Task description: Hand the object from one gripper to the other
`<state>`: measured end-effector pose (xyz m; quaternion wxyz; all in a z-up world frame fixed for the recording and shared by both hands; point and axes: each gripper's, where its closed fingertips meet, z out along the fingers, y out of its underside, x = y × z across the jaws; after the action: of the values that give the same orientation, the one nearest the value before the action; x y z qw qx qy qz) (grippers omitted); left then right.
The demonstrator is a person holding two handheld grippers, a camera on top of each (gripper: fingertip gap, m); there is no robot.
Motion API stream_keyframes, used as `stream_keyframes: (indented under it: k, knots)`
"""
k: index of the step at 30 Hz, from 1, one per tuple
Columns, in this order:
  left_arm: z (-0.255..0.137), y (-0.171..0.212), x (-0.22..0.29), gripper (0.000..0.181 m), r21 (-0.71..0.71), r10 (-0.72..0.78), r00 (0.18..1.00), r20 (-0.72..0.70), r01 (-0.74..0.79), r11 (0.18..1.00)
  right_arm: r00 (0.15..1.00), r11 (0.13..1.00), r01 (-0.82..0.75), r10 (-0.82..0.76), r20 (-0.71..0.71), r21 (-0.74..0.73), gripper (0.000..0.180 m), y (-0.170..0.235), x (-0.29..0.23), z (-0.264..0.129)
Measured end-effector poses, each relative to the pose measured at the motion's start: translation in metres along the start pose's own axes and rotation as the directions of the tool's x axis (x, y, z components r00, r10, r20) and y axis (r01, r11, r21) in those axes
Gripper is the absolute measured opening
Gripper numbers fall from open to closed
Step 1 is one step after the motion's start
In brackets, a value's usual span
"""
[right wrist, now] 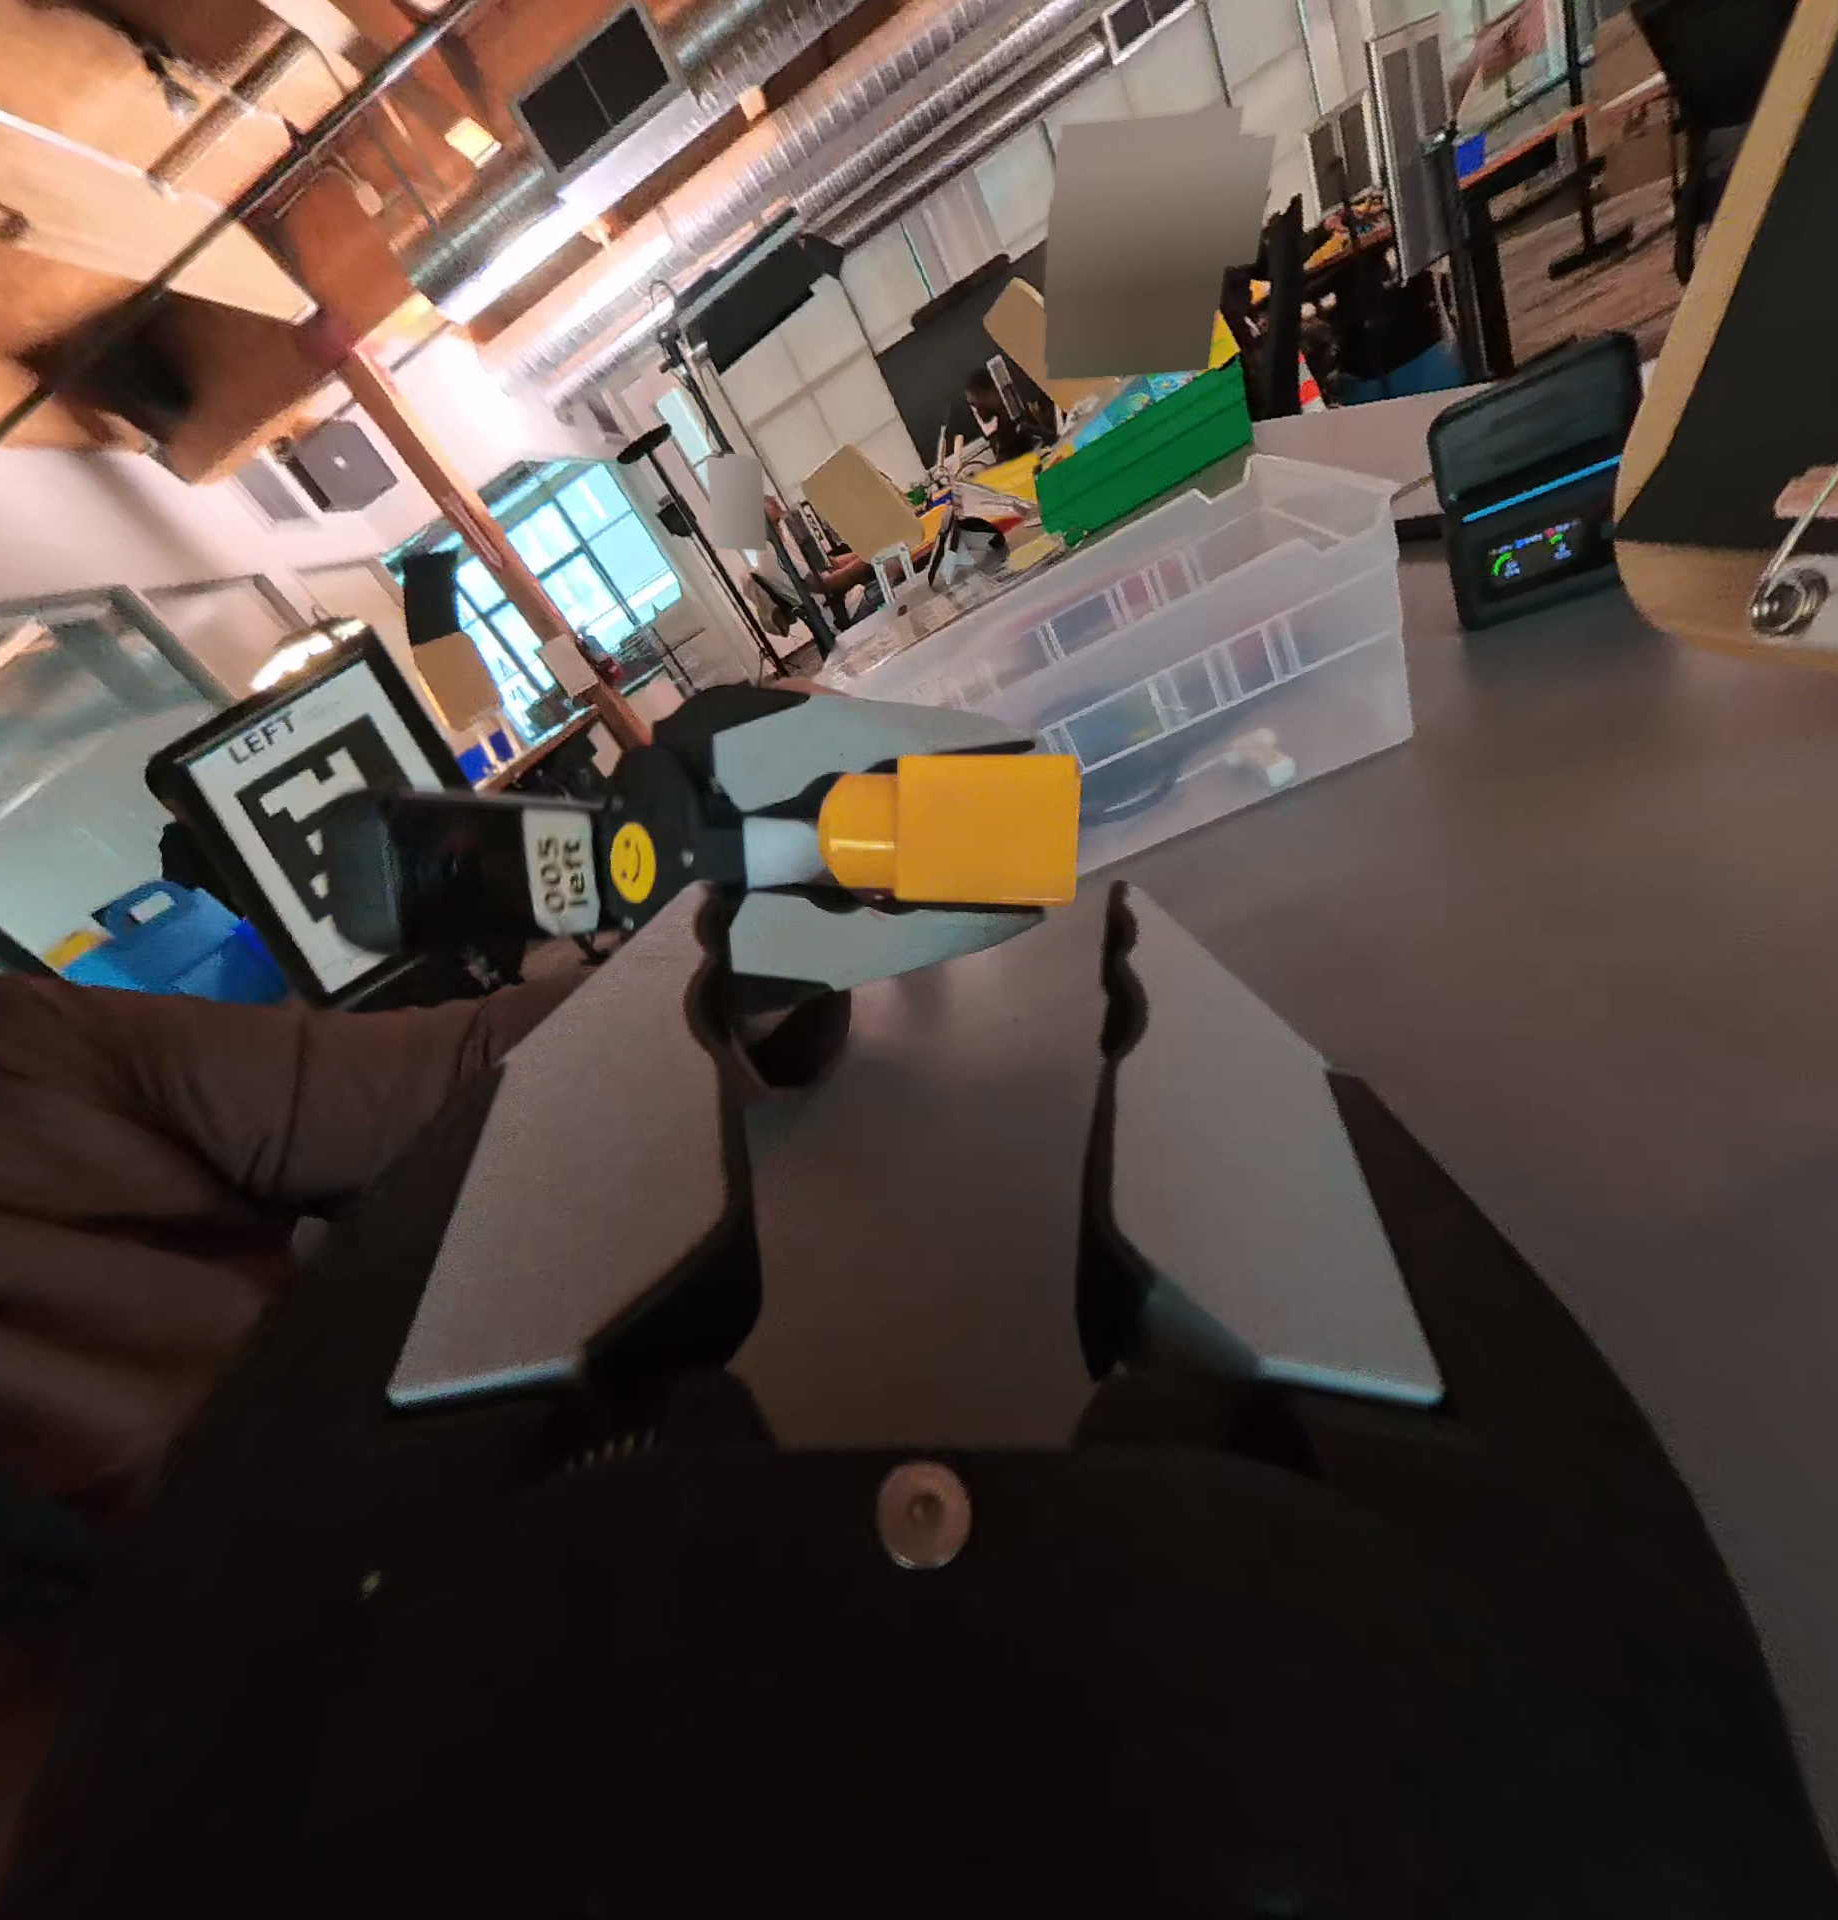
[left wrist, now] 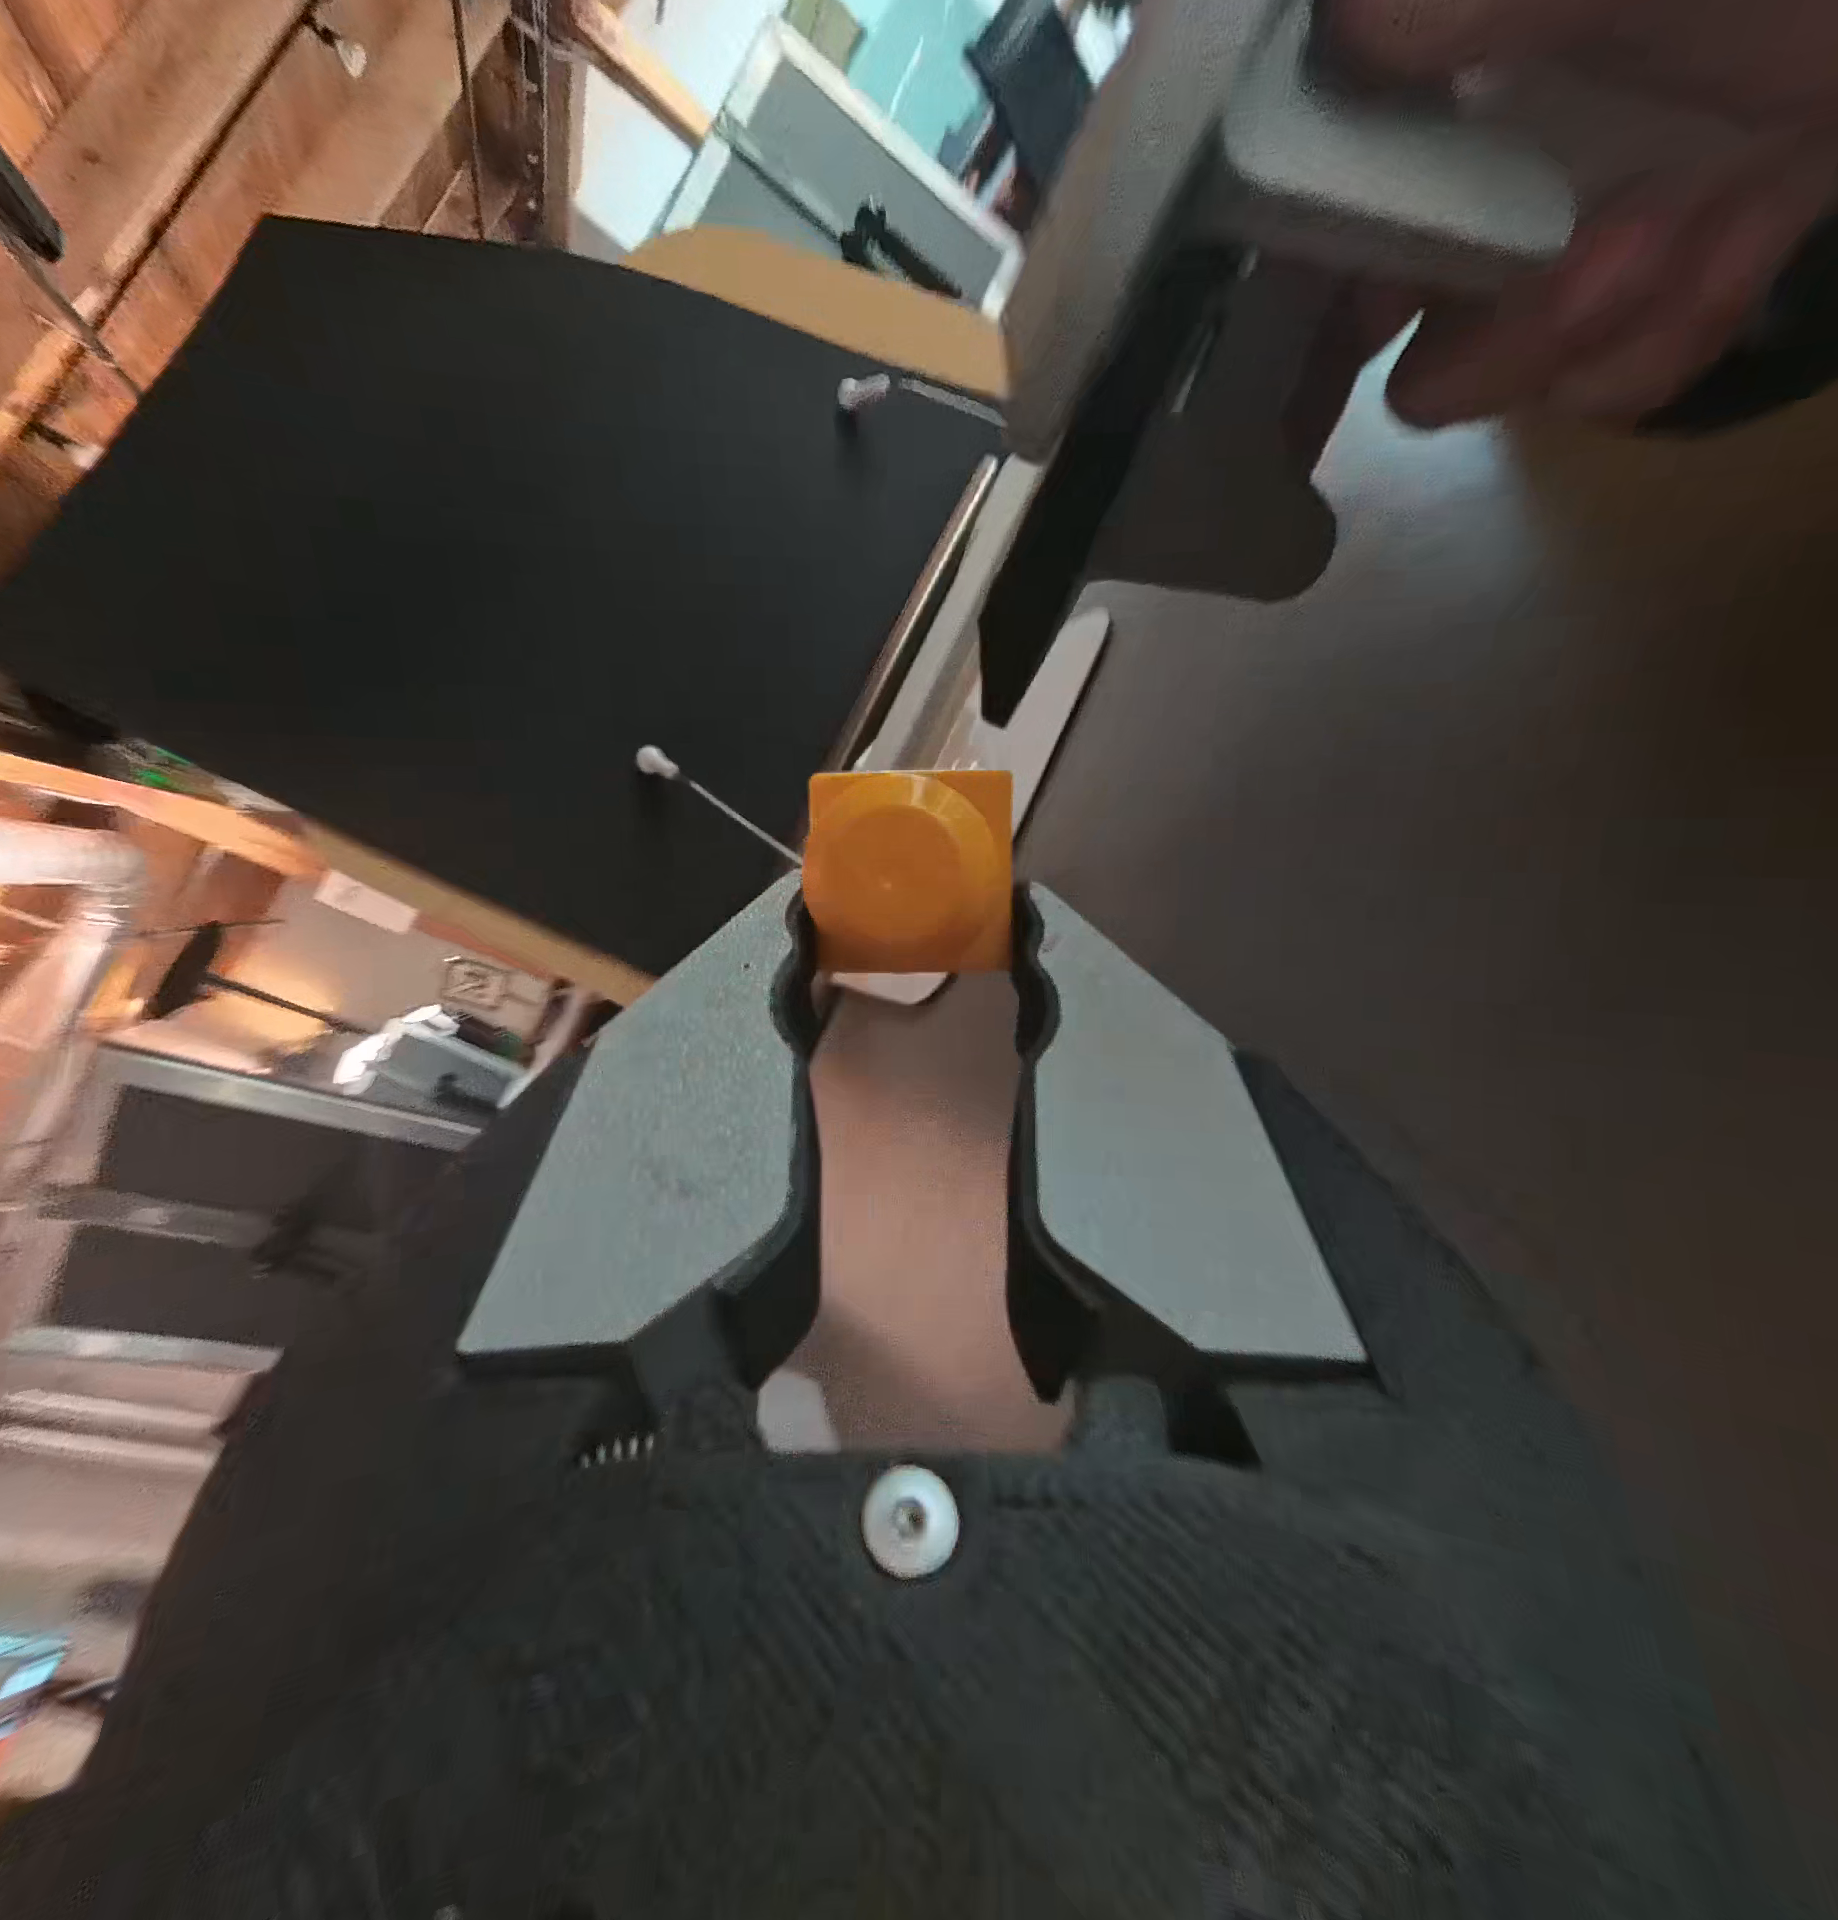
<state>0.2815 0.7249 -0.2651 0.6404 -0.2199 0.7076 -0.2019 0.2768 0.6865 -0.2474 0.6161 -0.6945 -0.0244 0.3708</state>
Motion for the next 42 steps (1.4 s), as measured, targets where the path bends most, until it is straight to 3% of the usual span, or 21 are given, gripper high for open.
stream_keyframes:
  k: [2, 7, 9, 10, 14, 17, 19, 21, 23, 27, 29, 32, 35, 37, 39, 41, 42]
  knots:
    - [0.003, 0.005, -0.001, 0.033, -0.064, 0.133, 0.989, 0.056, -0.13, 0.989, 0.999, 1.0, -0.006, 0.005, -0.042, -0.015, 0.087, 0.005, 0.005, 0.006]
    - [0.007, -0.001, 0.009, 0.033, -0.145, 0.337, 0.937, 0.088, -0.322, 0.935, 0.983, 0.995, 0.082, -0.091, -0.161, -0.063, 0.09, 0.014, 0.013, 0.019]
    - [0.008, -0.008, 0.017, 0.034, -0.127, 0.368, 0.926, 0.08, -0.356, 0.926, 0.974, 0.987, 0.135, -0.148, -0.171, -0.089, 0.084, 0.017, 0.011, 0.022]
    - [0.008, -0.012, 0.02, 0.033, -0.119, 0.375, 0.923, 0.084, -0.365, 0.924, 0.973, 0.983, 0.149, -0.166, -0.16, -0.111, 0.067, 0.02, 0.009, 0.022]
    - [0.005, -0.02, 0.022, 0.034, -0.075, 0.35, 0.933, 0.087, -0.344, 0.936, 0.986, 0.981, 0.128, -0.142, -0.092, -0.146, 0.067, 0.027, 0.002, 0.021]
    - [0.002, -0.027, 0.023, 0.033, -0.019, 0.355, 0.929, 0.101, -0.355, 0.935, 0.971, 0.959, 0.21, -0.226, -0.072, -0.189, 0.067, 0.026, -0.003, 0.019]
    - [0.001, -0.03, 0.027, 0.035, 0.048, 0.229, 0.972, 0.052, -0.232, 0.972, 0.947, 0.938, 0.284, -0.306, -0.093, -0.2, 0.067, 0.023, -0.004, 0.015]
    - [0.0, -0.03, 0.036, 0.039, 0.099, 0.023, 0.996, -0.089, -0.014, 0.995, 0.927, 0.918, 0.327, -0.358, -0.111, -0.225, 0.066, 0.021, -0.002, 0.01]
    - [-0.003, -0.029, 0.049, 0.043, 0.098, -0.232, 0.925, -0.3, 0.272, 0.957, 0.866, 0.863, 0.408, -0.469, -0.171, -0.298, 0.066, 0.022, 0.009, 0.002]
    - [-0.008, -0.028, 0.043, 0.055, 0.005, -0.557, 0.652, -0.515, 0.652, 0.759, 0.665, 0.678, 0.598, -0.717, -0.207, -0.428, 0.066, 0.022, 0.013, -0.005]
    - [-0.012, -0.033, 0.046, 0.064, -0.071, -0.635, 0.475, -0.609, 0.765, 0.641, 0.55, 0.577, 0.664, -0.808, -0.211, -0.475, 0.066, 0.02, 0.01, -0.005]
    - [-0.021, -0.05, 0.035, 0.066, -0.142, -0.674, 0.206, -0.709, 0.895, 0.423, 0.3, 0.373, 0.719, -0.928, -0.222, -0.586, 0.066, 0.015, 0.014, -0.008]
    - [-0.027, -0.054, 0.023, 0.068, -0.213, -0.674, 0.019, -0.738, 0.942, 0.261, 0.134, 0.226, 0.733, -0.973, -0.19, -0.641, 0.066, 0.017, 0.013, -0.003]
    - [-0.02, -0.045, 0.026, 0.069, -0.252, -0.72, -0.001, -0.694, 0.937, 0.242, 0.1, 0.193, 0.752, -0.978, -0.181, -0.63, 0.067, 0.02, 0.004, 0.007]
    - [-0.016, -0.04, 0.03, 0.067, -0.249, -0.74, 0.042, -0.671, 0.928, 0.278, 0.063, 0.147, 0.775, -0.986, -0.157, -0.615, 0.066, 0.024, -0.005, 0.018]
    - [-0.019, -0.043, 0.03, 0.038, -0.203, -0.716, 0.102, -0.691, 0.923, 0.328, 0.037, 0.104, 0.77, -0.992, -0.118, -0.63, 0.066, 0.033, -0.006, 0.026]
    - [-0.019, -0.042, 0.029, 0.033, -0.18, -0.717, 0.147, -0.681, 0.916, 0.358, 0.009, 0.091, 0.759, -0.992, -0.128, -0.645, 0.066, 0.033, -0.003, 0.026]
